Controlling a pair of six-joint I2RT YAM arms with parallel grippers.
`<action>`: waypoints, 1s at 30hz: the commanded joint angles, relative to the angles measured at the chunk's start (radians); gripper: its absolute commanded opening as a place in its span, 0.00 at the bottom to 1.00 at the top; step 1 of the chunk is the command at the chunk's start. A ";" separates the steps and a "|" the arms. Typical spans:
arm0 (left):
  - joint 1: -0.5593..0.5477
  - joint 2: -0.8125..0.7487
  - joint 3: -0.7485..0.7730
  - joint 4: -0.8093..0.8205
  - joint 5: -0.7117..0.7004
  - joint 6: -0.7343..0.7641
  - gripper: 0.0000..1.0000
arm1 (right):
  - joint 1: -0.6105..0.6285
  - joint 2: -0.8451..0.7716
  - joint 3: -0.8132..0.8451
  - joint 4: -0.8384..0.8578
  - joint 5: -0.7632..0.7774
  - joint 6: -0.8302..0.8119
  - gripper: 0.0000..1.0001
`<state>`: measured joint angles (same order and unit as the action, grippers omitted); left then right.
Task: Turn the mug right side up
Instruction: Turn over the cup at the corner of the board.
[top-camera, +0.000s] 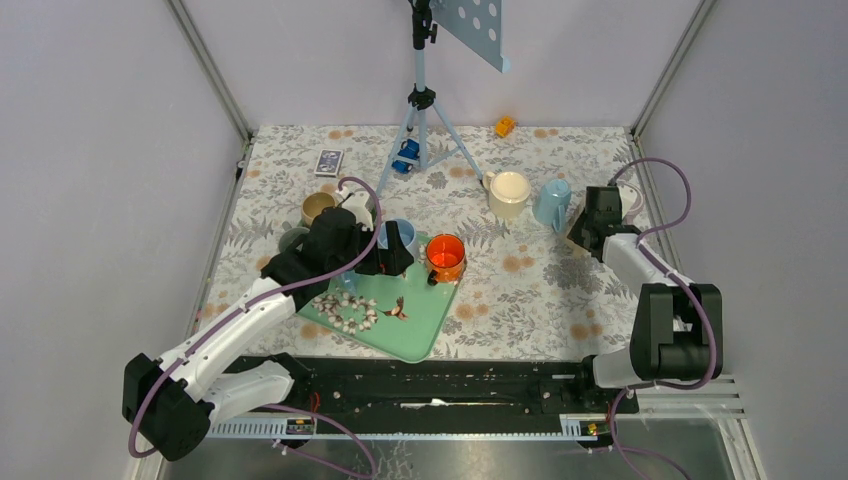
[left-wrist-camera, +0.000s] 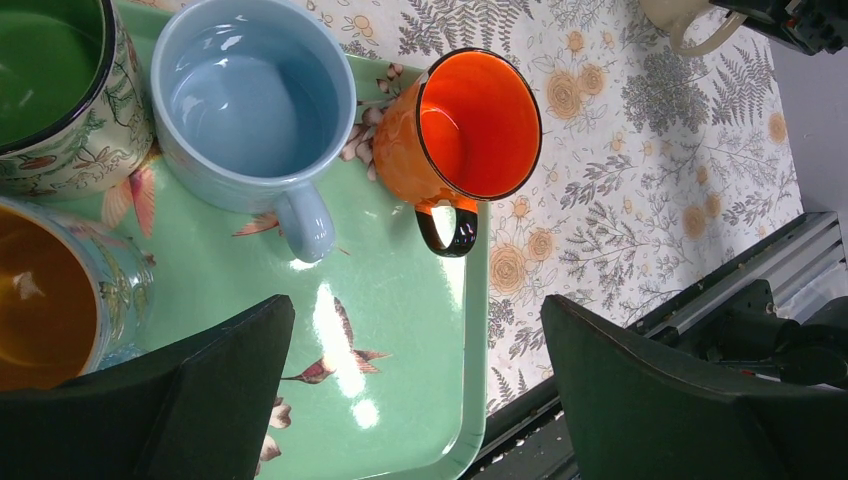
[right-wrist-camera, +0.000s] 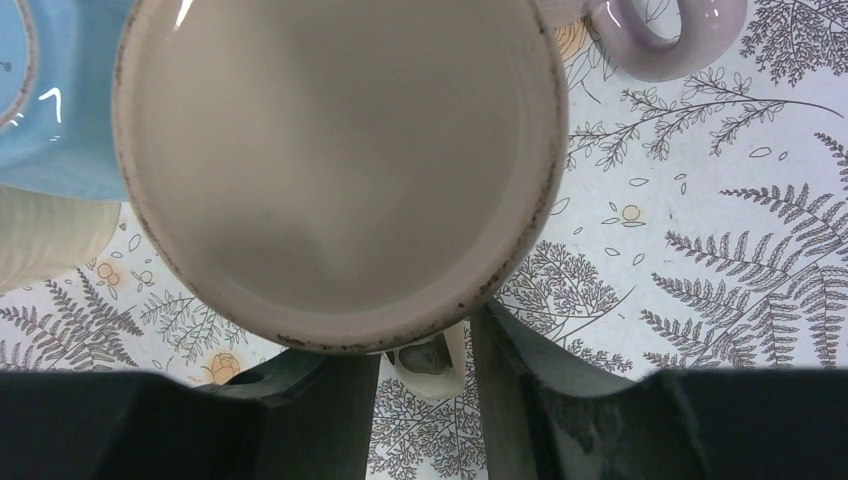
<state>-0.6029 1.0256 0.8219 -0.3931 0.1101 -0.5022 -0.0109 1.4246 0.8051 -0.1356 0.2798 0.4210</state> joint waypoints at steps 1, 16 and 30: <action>0.004 0.003 0.003 0.055 0.025 -0.006 0.99 | 0.006 0.020 0.020 0.034 0.051 -0.017 0.42; 0.004 0.009 0.013 0.061 0.075 -0.041 0.99 | 0.043 0.009 0.050 -0.010 0.049 -0.013 0.00; 0.004 0.027 -0.001 0.161 0.254 -0.206 0.99 | 0.078 -0.180 0.002 -0.098 -0.018 0.078 0.00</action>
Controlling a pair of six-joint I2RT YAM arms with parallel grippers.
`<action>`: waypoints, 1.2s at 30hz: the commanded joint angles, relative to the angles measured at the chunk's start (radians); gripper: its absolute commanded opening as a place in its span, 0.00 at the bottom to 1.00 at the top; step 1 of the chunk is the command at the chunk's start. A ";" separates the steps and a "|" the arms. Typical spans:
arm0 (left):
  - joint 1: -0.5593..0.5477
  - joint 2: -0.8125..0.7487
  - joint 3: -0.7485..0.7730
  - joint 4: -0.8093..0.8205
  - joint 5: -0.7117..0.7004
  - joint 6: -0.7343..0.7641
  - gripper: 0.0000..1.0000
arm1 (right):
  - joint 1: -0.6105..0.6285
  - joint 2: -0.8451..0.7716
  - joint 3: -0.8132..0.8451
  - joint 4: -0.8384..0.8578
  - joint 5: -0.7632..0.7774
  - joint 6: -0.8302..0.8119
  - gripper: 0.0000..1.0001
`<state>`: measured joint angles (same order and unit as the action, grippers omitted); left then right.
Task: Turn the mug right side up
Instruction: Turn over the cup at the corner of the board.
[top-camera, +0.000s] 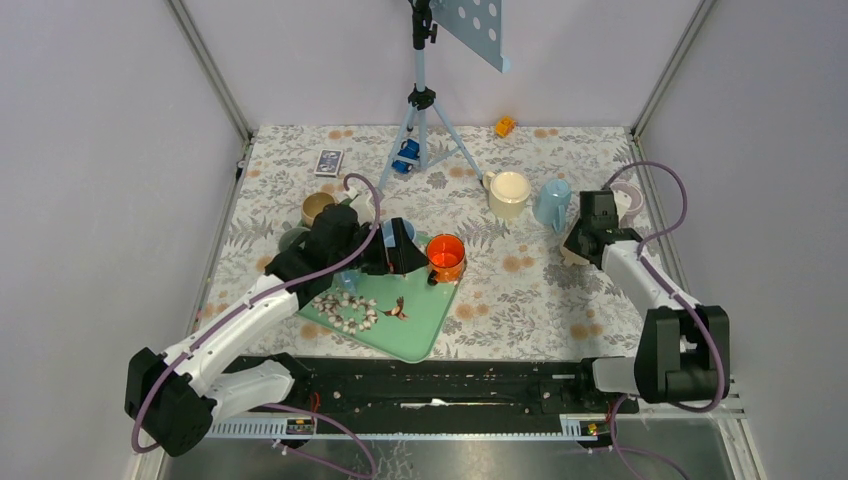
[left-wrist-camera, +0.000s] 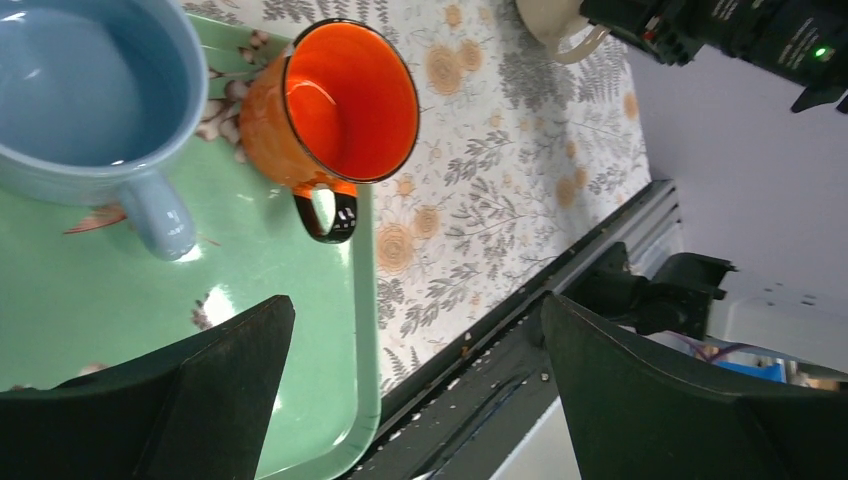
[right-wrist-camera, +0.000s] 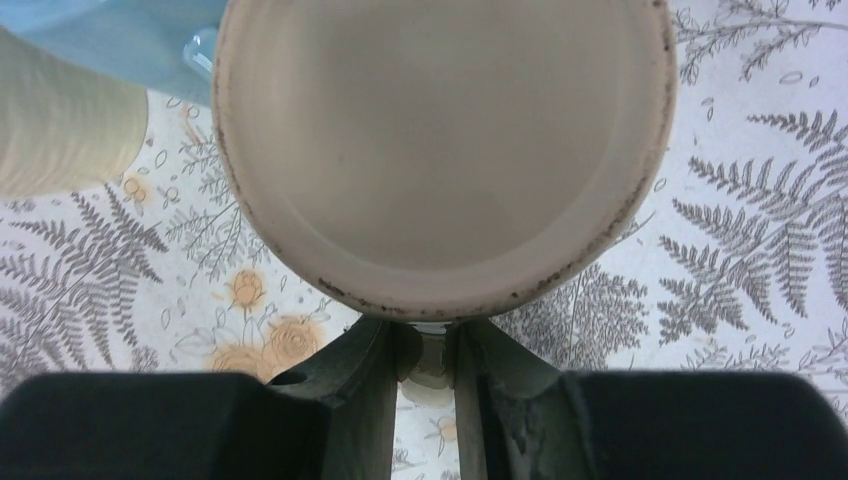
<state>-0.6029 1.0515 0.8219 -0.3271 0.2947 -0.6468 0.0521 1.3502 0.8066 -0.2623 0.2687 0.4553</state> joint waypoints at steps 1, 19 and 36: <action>0.003 0.002 -0.001 0.099 0.076 -0.067 0.99 | 0.017 -0.122 -0.008 0.026 -0.015 0.051 0.00; 0.004 0.056 -0.065 0.323 0.233 -0.282 0.99 | 0.060 -0.443 -0.132 0.122 -0.241 0.221 0.00; 0.005 0.244 -0.024 0.685 0.334 -0.593 0.99 | 0.166 -0.442 -0.022 0.339 -0.493 0.430 0.00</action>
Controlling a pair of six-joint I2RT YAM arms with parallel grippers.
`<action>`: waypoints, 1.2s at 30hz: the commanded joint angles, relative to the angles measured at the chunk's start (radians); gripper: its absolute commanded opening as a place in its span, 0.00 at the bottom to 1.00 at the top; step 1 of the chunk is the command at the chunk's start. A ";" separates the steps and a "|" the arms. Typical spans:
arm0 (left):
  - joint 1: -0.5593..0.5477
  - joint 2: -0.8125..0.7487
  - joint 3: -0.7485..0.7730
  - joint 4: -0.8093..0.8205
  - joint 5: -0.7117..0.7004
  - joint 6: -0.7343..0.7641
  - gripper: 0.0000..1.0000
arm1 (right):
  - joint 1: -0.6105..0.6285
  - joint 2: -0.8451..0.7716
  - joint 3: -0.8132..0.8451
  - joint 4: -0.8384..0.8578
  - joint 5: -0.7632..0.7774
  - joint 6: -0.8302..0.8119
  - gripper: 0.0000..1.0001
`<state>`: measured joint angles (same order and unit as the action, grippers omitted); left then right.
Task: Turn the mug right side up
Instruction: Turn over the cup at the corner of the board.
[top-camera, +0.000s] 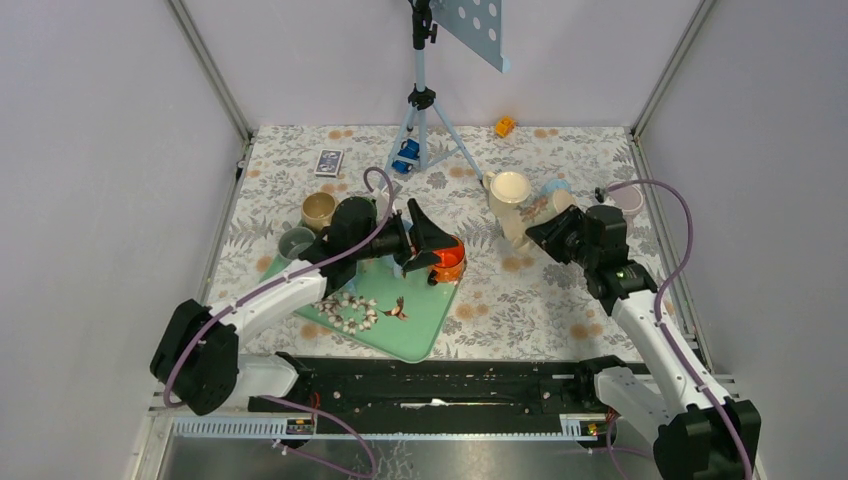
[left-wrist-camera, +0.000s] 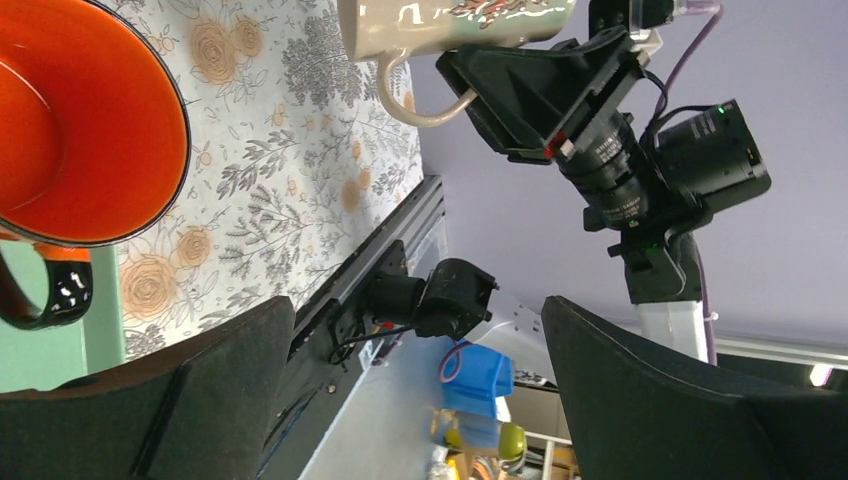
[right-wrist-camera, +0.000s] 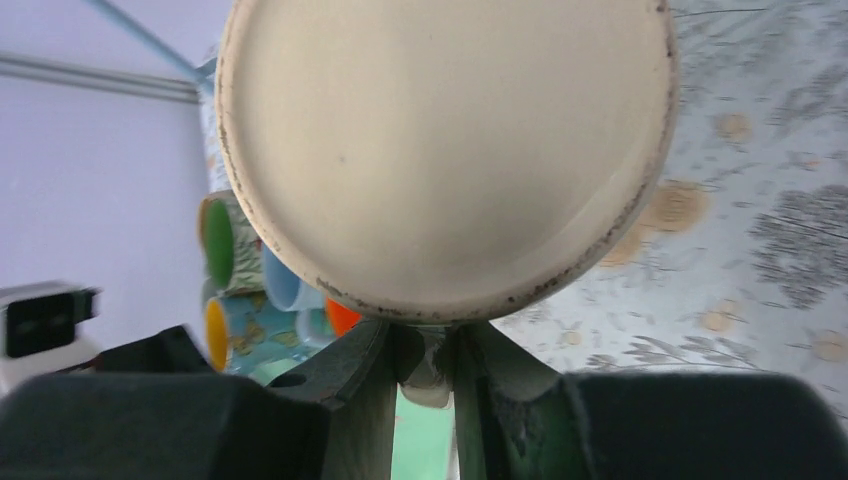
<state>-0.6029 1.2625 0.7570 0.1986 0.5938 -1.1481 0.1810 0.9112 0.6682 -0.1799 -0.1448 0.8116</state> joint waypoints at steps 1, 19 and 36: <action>0.005 0.044 0.042 0.183 0.034 -0.111 0.99 | 0.046 0.006 0.122 0.273 -0.088 0.088 0.00; 0.029 0.213 0.101 0.483 0.039 -0.330 0.98 | 0.190 0.170 0.199 0.613 -0.188 0.302 0.00; 0.029 0.236 0.044 0.590 0.035 -0.393 0.87 | 0.256 0.237 0.219 0.599 -0.126 0.296 0.00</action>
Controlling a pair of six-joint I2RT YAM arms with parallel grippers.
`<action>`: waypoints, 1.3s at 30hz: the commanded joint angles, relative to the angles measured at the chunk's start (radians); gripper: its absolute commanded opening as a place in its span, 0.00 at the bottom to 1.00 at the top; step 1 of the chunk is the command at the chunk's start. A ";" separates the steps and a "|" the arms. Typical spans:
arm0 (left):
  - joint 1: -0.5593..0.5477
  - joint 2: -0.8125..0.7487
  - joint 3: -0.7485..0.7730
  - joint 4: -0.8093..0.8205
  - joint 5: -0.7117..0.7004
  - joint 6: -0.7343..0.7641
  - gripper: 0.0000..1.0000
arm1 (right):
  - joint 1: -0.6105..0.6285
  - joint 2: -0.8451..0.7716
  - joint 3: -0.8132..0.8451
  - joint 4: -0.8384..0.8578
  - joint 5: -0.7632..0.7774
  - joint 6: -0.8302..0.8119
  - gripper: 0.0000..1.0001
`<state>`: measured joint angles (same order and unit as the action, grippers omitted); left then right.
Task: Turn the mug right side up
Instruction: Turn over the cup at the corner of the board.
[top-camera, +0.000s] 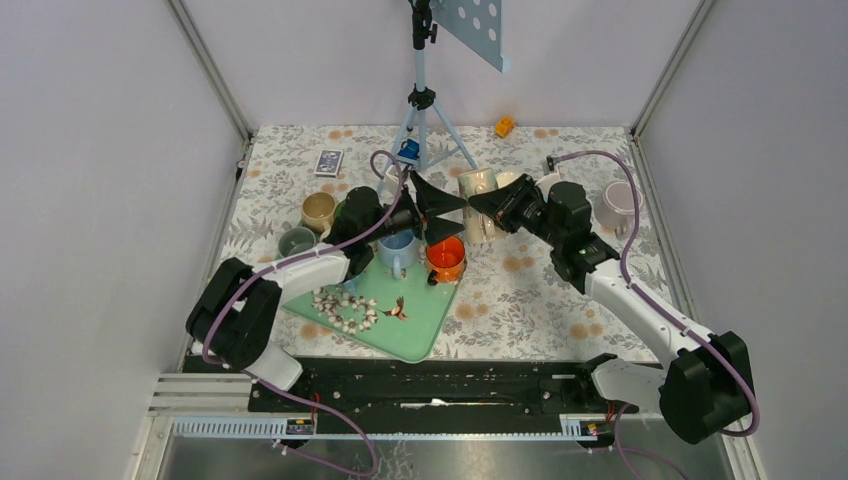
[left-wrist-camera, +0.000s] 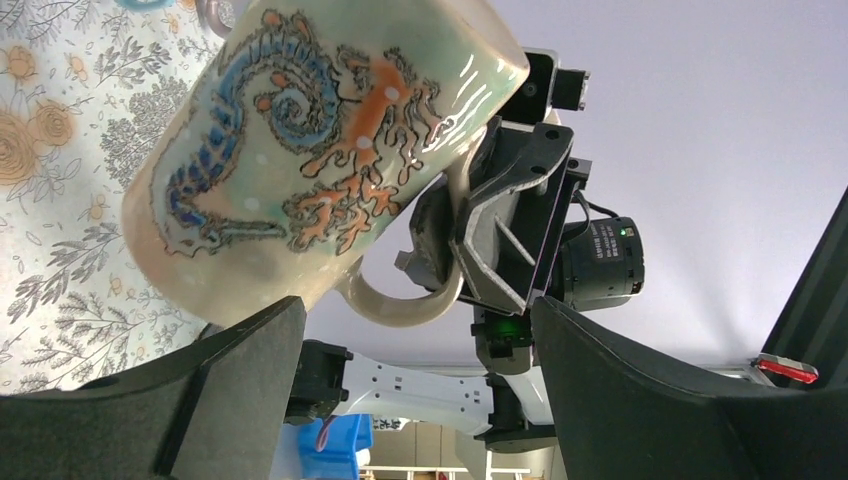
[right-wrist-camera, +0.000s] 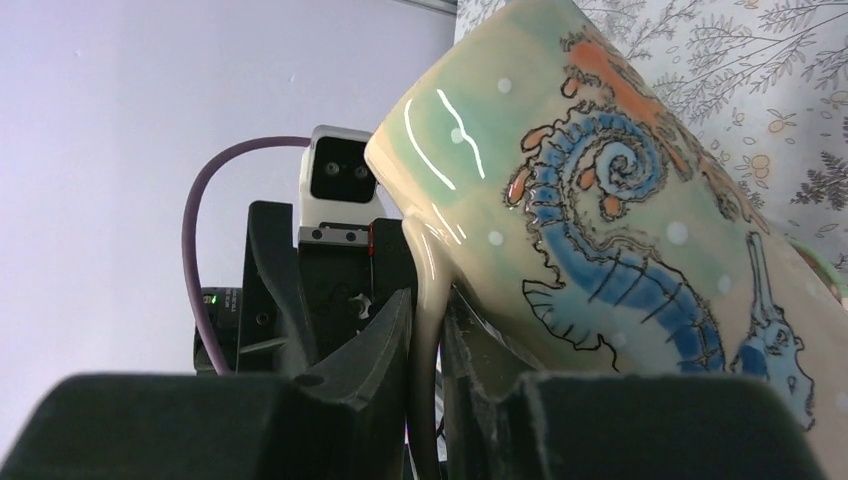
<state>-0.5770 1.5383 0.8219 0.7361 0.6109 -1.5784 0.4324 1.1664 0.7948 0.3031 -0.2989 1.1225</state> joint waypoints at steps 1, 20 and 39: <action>0.003 -0.053 -0.023 0.034 0.014 0.058 0.87 | 0.008 -0.016 0.100 0.102 0.033 -0.016 0.00; -0.221 -0.255 0.236 -0.733 -0.516 0.785 0.73 | 0.176 0.200 0.537 -0.558 0.368 -0.118 0.00; -0.327 -0.186 0.320 -0.739 -0.724 0.873 0.61 | 0.225 0.222 0.587 -0.579 0.402 -0.062 0.00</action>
<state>-0.8845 1.3392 1.0996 -0.0521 -0.0677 -0.7315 0.6373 1.4078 1.2987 -0.3698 0.0673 1.0367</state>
